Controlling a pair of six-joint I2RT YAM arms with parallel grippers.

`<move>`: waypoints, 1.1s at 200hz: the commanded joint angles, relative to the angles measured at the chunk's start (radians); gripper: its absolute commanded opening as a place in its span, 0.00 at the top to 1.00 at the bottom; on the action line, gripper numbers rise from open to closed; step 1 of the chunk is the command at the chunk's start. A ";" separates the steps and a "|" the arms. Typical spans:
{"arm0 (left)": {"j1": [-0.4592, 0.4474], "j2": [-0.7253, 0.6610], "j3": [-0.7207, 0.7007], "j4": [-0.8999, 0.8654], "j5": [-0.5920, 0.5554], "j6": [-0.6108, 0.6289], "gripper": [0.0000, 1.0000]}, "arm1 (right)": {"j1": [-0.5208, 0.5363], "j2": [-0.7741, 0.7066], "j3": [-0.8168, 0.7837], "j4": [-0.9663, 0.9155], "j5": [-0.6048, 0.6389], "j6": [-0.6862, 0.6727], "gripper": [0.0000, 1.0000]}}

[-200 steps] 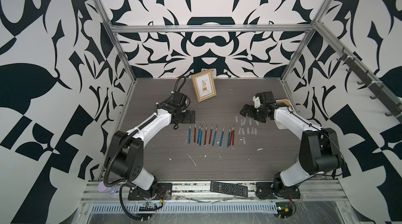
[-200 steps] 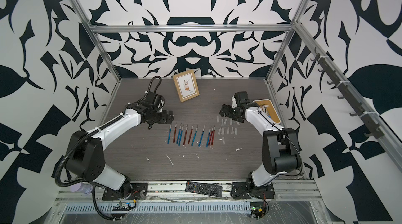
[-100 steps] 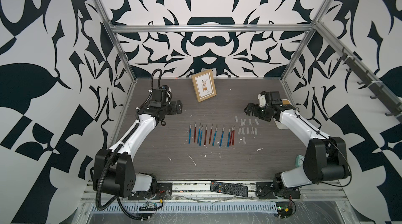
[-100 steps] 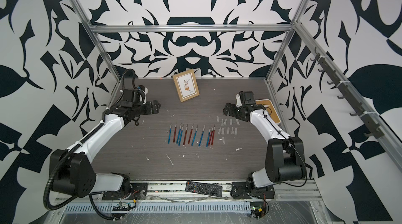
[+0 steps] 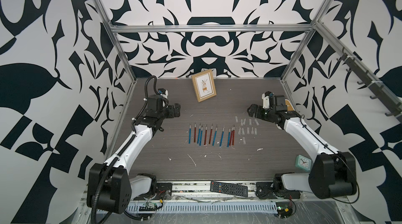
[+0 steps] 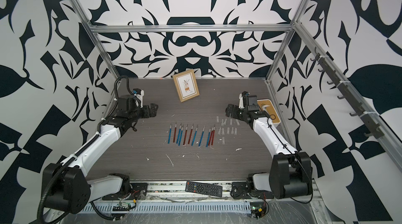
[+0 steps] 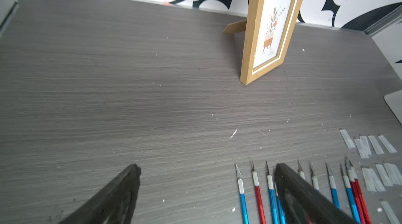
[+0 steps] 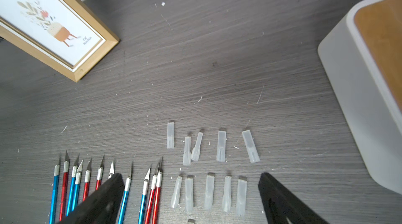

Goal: Remove protective caps from carving knives
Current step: Reset both arms

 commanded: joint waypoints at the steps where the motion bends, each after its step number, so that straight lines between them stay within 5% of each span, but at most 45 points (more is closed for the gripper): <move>1: 0.002 -0.027 -0.067 0.148 -0.071 0.022 0.00 | -0.004 -0.063 -0.019 0.089 0.028 -0.050 0.01; 54: 0.025 -0.059 -0.206 0.292 -0.242 0.101 0.00 | -0.007 -0.072 -0.028 0.107 0.087 -0.082 0.00; 110: 0.228 -0.043 -0.403 0.634 -0.026 0.118 0.00 | -0.008 -0.010 -0.053 0.183 0.071 -0.116 0.00; 220: 0.242 0.198 -0.462 0.917 0.012 0.144 0.00 | -0.011 0.067 -0.177 0.482 0.278 -0.250 0.00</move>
